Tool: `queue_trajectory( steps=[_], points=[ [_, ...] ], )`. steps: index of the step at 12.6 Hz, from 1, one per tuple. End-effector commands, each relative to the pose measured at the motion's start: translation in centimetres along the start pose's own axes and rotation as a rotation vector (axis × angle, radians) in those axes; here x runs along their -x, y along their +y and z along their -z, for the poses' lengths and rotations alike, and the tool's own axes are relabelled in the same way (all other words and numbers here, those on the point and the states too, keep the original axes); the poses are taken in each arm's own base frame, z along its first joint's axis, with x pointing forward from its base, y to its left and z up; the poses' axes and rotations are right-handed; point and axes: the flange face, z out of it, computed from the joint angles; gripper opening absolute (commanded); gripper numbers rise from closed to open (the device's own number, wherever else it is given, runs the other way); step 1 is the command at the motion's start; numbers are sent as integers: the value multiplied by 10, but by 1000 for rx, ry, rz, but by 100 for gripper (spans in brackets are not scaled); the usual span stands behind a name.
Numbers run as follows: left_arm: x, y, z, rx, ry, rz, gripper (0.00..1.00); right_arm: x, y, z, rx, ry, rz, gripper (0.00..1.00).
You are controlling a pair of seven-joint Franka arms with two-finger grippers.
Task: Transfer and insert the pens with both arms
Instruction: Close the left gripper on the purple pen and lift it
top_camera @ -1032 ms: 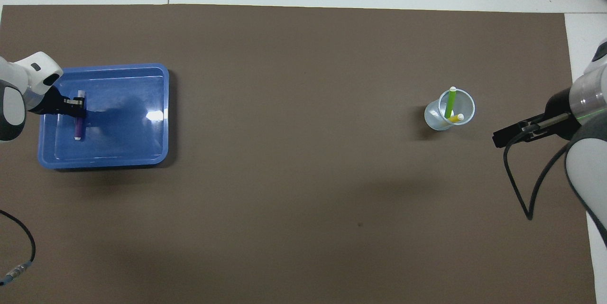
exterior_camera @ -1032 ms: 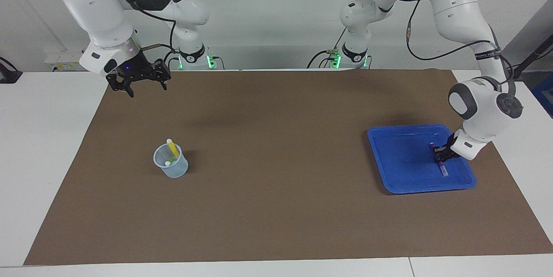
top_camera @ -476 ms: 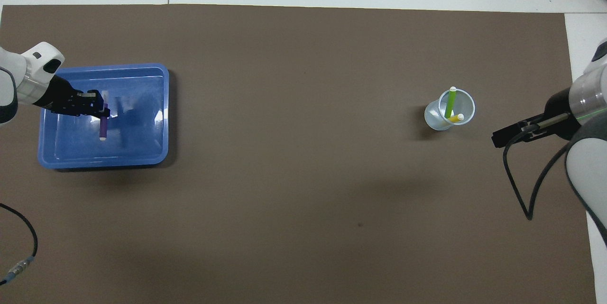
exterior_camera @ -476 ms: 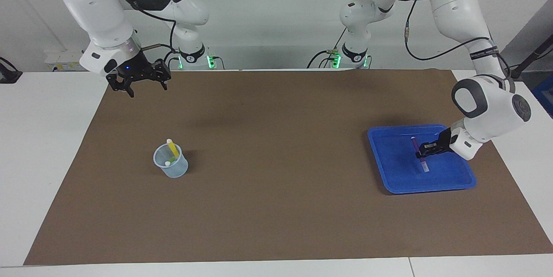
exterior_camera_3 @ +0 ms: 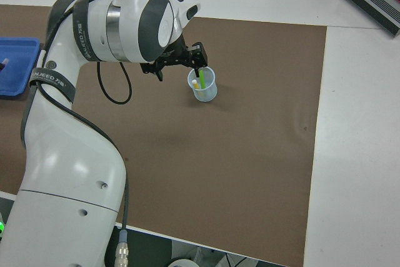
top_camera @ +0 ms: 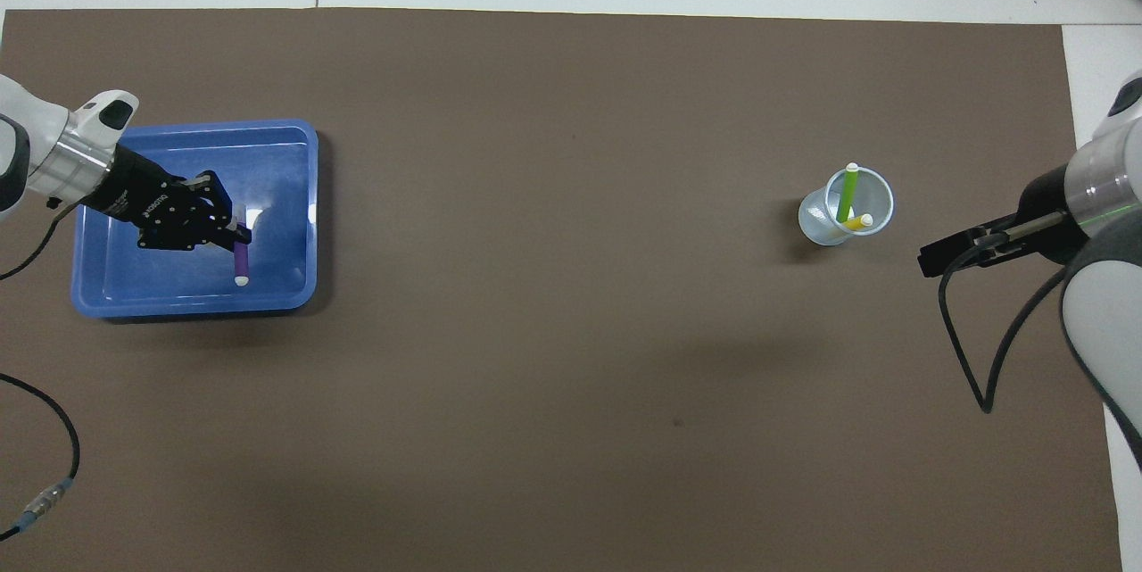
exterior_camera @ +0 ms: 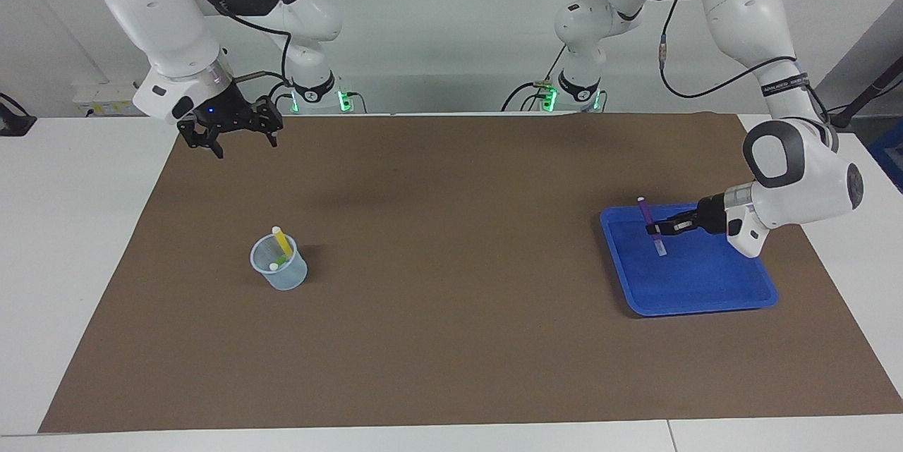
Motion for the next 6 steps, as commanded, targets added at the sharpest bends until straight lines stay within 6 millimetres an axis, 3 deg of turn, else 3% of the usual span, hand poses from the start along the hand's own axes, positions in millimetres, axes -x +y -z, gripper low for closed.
queue_trajectory(
  steps=[1, 4, 6],
  points=[
    [16, 25, -11, 23, -50, 74, 0, 4, -5, 0, -14, 10, -25, 100],
    [30, 46, -35, 19, -95, 107, 0, 0, -36, -9, -122, 7, -97, 100],
    [34, 56, -38, 39, -111, 159, 0, -8, -82, -21, -210, 48, -163, 100]
  ],
)
